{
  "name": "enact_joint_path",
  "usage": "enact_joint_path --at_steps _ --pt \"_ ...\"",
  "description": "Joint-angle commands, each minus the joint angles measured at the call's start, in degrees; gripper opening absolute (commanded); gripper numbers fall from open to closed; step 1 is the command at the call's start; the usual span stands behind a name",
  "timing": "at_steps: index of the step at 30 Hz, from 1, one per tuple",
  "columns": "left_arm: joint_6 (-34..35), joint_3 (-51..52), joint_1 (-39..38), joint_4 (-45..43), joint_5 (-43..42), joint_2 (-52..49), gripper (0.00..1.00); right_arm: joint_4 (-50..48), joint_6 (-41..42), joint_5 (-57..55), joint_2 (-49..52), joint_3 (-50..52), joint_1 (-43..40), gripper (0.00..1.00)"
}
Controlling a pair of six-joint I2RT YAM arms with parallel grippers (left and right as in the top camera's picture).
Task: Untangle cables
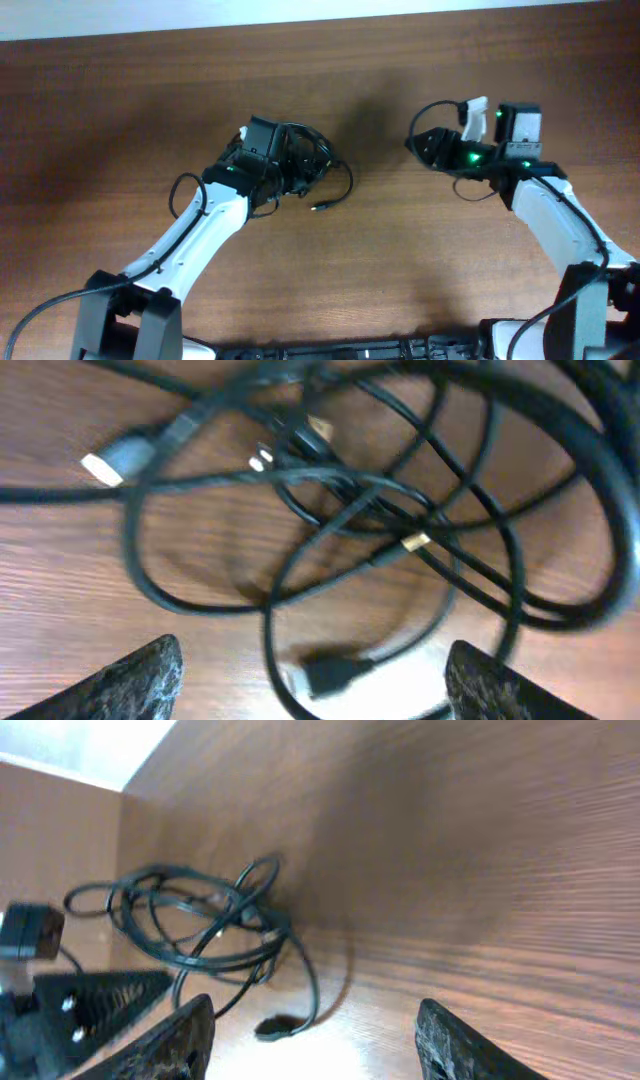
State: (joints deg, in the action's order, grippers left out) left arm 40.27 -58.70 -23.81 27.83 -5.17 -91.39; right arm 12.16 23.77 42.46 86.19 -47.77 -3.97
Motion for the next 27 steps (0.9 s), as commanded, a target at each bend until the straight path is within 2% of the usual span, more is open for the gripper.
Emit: enact_joint_path --at_steps 1,3,4,5,6,8,9,13,14,16,17,18,19,25,27 --pt "-1.97 -0.85 0.90 -0.15 10.64 0.13 0.91 -1.38 -1.09 -1.18 -0.33 -0.02 7.72 0.63" --pt "-7.61 -3.82 4.46 0.94 9.92 1.49 0.91 -6.16 -1.09 -2.62 -0.33 -0.02 13.97 0.63" --pt "-7.58 -4.85 7.45 1.01 9.92 3.72 0.91 -9.53 -1.07 -2.62 -0.33 -0.02 16.26 0.63" --pt "-7.58 -4.98 9.46 0.98 9.92 5.55 0.95 -12.35 -1.07 -2.64 -0.33 -0.02 17.94 0.61" --pt "-7.58 -4.98 10.99 1.03 9.92 6.91 0.98 -15.67 -1.07 -2.64 -0.33 -0.02 19.89 0.56" --pt "-7.58 -5.01 14.58 1.84 7.45 8.50 0.99 -24.59 -1.09 -5.92 -0.33 -0.11 24.39 0.56" --pt "-7.58 -4.98 15.39 1.84 6.40 8.50 0.99 -25.66 -2.47 -8.28 -0.33 -0.85 25.42 0.58" --pt "-7.58 -4.98 15.41 1.79 6.45 8.50 0.99 -12.15 -13.09 -15.87 -0.33 -9.81 26.69 0.58" --pt "-7.58 -4.98 15.41 1.75 6.47 8.50 0.99 -10.12 -17.33 -18.53 -0.33 -11.43 28.20 0.61" --pt "-7.56 -4.98 15.41 1.14 6.67 8.50 0.99 -10.25 -20.68 -28.46 0.09 -11.74 31.61 0.71" --pt "-4.46 -4.98 15.85 0.00 6.69 8.50 0.99 -10.16 -23.87 -29.27 1.49 -12.50 32.92 0.73" --pt "-0.26 -4.98 17.46 -0.83 6.64 8.50 0.99 -10.19 -24.06 -29.22 3.37 -14.25 33.27 0.73" --pt "0.26 -4.98 19.28 -1.05 6.62 8.50 0.99 -10.19 -26.21 -29.24 5.01 -15.78 33.27 0.73" --pt "0.26 -4.98 22.60 -0.50 6.40 8.50 0.99 -11.39 -28.09 -27.56 17.18 -23.41 34.86 0.73" --pt "0.26 -4.98 22.58 0.39 6.19 8.48 0.99 -16.41 -28.04 -28.61 20.50 -23.41 36.00 0.66"
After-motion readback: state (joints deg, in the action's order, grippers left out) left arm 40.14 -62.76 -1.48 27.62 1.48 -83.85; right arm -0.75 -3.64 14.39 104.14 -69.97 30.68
